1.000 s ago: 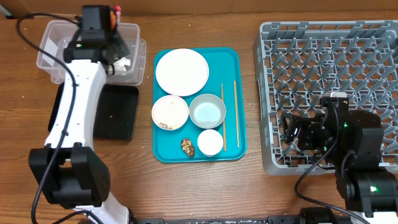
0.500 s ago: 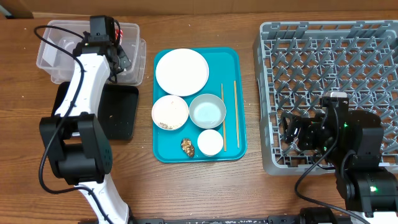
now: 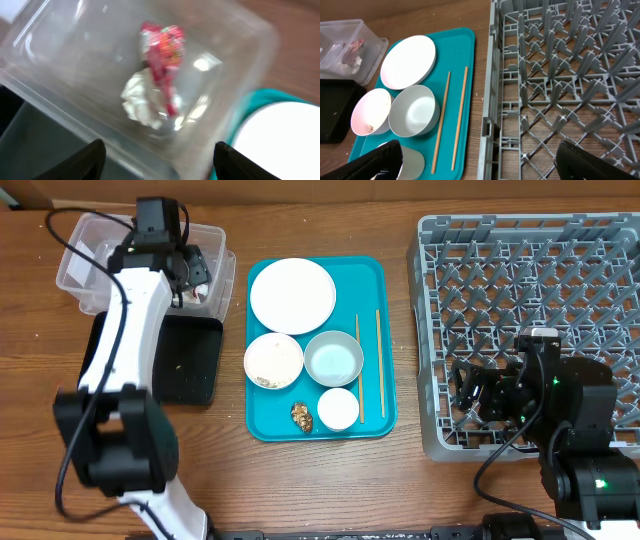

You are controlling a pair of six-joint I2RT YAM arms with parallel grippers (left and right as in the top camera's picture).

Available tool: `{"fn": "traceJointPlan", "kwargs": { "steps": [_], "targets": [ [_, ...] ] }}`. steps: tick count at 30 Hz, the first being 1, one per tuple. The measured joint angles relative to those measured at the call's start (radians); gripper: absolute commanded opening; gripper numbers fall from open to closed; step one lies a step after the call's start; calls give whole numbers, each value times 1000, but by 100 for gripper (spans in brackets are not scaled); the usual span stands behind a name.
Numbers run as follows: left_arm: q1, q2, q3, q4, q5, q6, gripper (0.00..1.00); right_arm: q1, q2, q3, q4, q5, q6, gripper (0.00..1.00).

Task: Sort waste into correct bins and load items into the dishwasher
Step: 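Reach the left gripper to the white paper cup and grasp it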

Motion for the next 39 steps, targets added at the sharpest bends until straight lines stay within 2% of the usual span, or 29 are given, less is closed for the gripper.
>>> {"fn": "traceJointPlan", "kwargs": {
  "steps": [6, 18, 39],
  "targets": [
    [-115, -84, 36, -94, 60, 53, 74, 0, 0, 0, 0, 0, 0, 100],
    [-307, -20, 36, -237, 110, 69, 73, 0, 0, 0, 0, 0, 0, 100],
    [-373, -6, 36, -402, 198, 70, 72, 0, 0, 0, 0, 0, 0, 100]
  ]
}}
